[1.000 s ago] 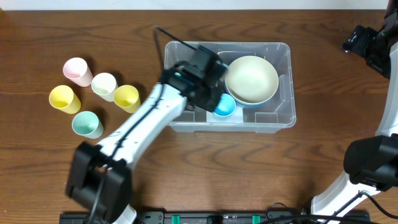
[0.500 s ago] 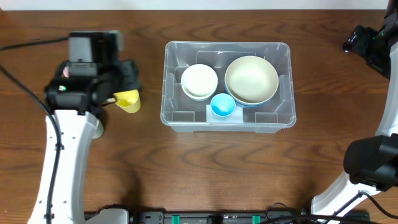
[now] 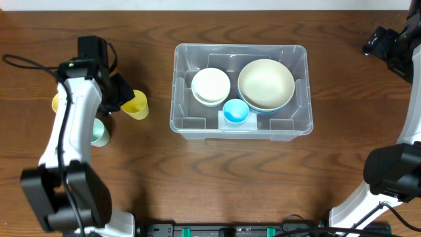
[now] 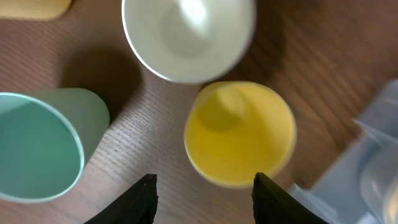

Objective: Pack container
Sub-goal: 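Withdraw the left gripper toward the yellow cup, then grasp the yellow cup's rim with the left gripper and lift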

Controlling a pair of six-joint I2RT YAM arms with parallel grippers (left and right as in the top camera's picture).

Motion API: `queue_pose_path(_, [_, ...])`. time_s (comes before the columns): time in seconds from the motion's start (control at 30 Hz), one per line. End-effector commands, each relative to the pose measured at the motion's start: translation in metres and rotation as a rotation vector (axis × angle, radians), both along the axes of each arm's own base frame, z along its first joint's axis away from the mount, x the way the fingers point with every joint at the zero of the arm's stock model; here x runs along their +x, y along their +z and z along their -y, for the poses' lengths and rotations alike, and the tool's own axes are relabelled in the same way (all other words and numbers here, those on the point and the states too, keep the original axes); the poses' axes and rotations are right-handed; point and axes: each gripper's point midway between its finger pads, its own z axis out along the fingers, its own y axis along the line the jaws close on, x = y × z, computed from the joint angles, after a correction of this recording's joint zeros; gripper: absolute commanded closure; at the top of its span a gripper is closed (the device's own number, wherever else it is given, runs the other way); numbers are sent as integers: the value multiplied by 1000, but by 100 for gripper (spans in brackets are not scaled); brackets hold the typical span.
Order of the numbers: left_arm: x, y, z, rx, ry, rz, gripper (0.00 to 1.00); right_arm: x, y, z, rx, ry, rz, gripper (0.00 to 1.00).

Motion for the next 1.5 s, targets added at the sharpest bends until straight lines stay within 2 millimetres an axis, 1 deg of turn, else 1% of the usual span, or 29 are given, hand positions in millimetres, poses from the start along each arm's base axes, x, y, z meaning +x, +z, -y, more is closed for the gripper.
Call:
queue_pose_path(0.0, [-2, -23, -6, -3, 90, -63, 50, 0, -2, 2, 4, -19, -3, 1])
queue_pose_path(0.13, [-1, -43, -7, -7, 97, -111, 50, 0, -2, 2, 4, -19, -3, 1])
queue_pose_path(0.33, [1, -60, -7, -10, 96, -145, 51, 0, -2, 2, 4, -19, -3, 1])
queue_pose_path(0.37, [1, -62, -7, -10, 96, -147, 55, 0, -2, 2, 4, -19, -3, 1])
queue_pose_path(0.4, [1, -63, -7, -10, 96, -149, 61, 0, -2, 2, 4, -19, -4, 1])
queue_pose_path(0.43, [1, -63, -7, -10, 96, -150, 71, 0, -2, 2, 4, -19, -3, 1])
queue_pose_path(0.47, [1, -63, -7, -10, 96, -151, 76, 0, -2, 2, 4, -19, -4, 1])
queue_pose_path(0.5, [1, -63, -7, -10, 96, -151, 86, 0, -2, 2, 4, -19, -3, 1])
queue_pose_path(0.53, [1, -63, -7, -10, 96, -151, 93, 0, -2, 2, 4, -19, -4, 1])
queue_pose_path(0.7, [1, -63, -5, -15, 58, -150, 94, 0, -2, 2, 4, -19, -3, 1])
queue_pose_path(0.77, [5, -62, 1, -43, 16, -134, 94, 0, -2, 2, 4, -19, -3, 1])
queue_pose_path(0.83, [11, -56, 12, -96, -63, -100, 94, 0, -2, 2, 4, -19, -3, 1])
queue_pose_path(0.93, [20, -36, 26, -158, -160, -30, 94, 0, -2, 2, 4, -19, -3, 1])
queue_pose_path(1.07, [25, 6, 35, -159, -219, 92, 94, 0, -2, 2, 4, -19, -3, 1])
queue_pose_path(1.27, [18, 93, 45, -71, -296, 346, 94, 0, -2, 2, 4, -19, -3, 1])
queue_pose_path(1.33, [13, 124, 52, -50, -327, 445, 94, 0, -2, 2, 4, -19, -3, 1])
queue_pose_path(1.37, [10, 143, 59, -41, -349, 508, 94, 0, -2, 2, 4, -19, -3, 1])
queue_pose_path(1.4, [8, 151, 63, -38, -360, 536, 94, 0, -2, 2, 4, -19, -3, 1])
queue_pose_path(1.47, [4, 172, 77, -38, -402, 610, 94, 0, -2, 2, 4, -19, -3, 1])
